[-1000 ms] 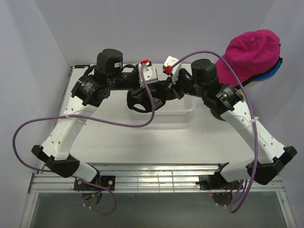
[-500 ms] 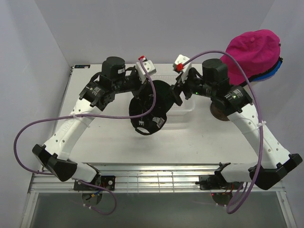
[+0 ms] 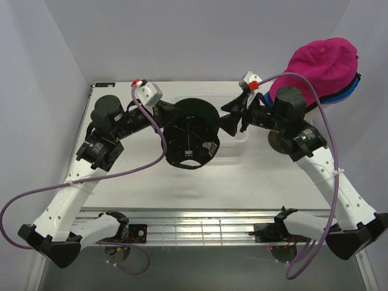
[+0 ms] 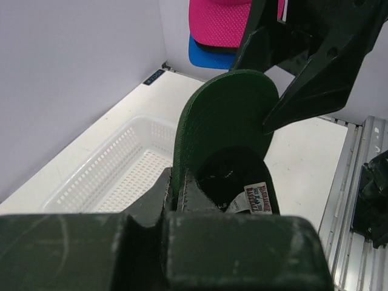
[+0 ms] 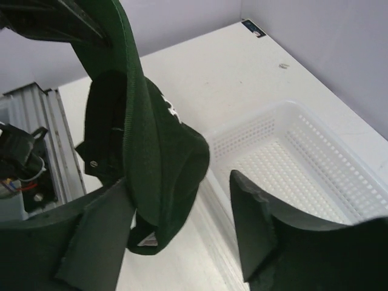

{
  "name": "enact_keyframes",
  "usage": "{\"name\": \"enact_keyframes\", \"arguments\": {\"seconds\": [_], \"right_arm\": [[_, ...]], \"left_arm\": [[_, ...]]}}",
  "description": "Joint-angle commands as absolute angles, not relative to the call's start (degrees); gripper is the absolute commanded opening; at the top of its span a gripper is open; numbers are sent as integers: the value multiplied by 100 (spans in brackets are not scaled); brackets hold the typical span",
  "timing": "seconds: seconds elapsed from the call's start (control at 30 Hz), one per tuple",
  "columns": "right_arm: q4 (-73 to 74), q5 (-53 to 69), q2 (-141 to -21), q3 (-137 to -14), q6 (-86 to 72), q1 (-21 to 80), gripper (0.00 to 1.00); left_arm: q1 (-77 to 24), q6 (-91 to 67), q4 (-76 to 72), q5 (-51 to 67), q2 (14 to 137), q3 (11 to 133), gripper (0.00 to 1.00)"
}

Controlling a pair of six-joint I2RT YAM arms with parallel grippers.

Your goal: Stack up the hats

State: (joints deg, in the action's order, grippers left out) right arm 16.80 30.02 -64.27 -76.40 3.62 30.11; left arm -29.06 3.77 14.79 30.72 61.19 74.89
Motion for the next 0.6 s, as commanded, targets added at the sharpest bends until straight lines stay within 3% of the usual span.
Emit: {"name": "enact_keyframes", "arguments": {"seconds": [0.0,0.13,0.17,0.3,0.47,0.53,0.57], "right_arm": [[853,3181,-6688,-7953,-254,3006,63],[703,3331,-6847,-8016,-492,3006,45],[625,3357,-6873,-8007,-527,3006,33],[615,3392,-6908,-8103,-457,3015,9],[1123,3280,-7057,-8663,435,3006,8],[1597,2964,-7284,-8998,763,3006,8],[1721,2605,-7382,-9191,1060,3006,8]], "left_arm": [[-2883,123,844,3314,6082,7374,0],[-2883,158,817,3296,6091,7365,0],[-2874,132,783,3305,6100,7348,0],[-2883,114,756,3322,6117,7304,0],[-2874,193,765,2928,6100,7155,0],[-2883,429,799,2550,6030,7084,40],[-2874,526,843,2444,5994,7093,54]]}}
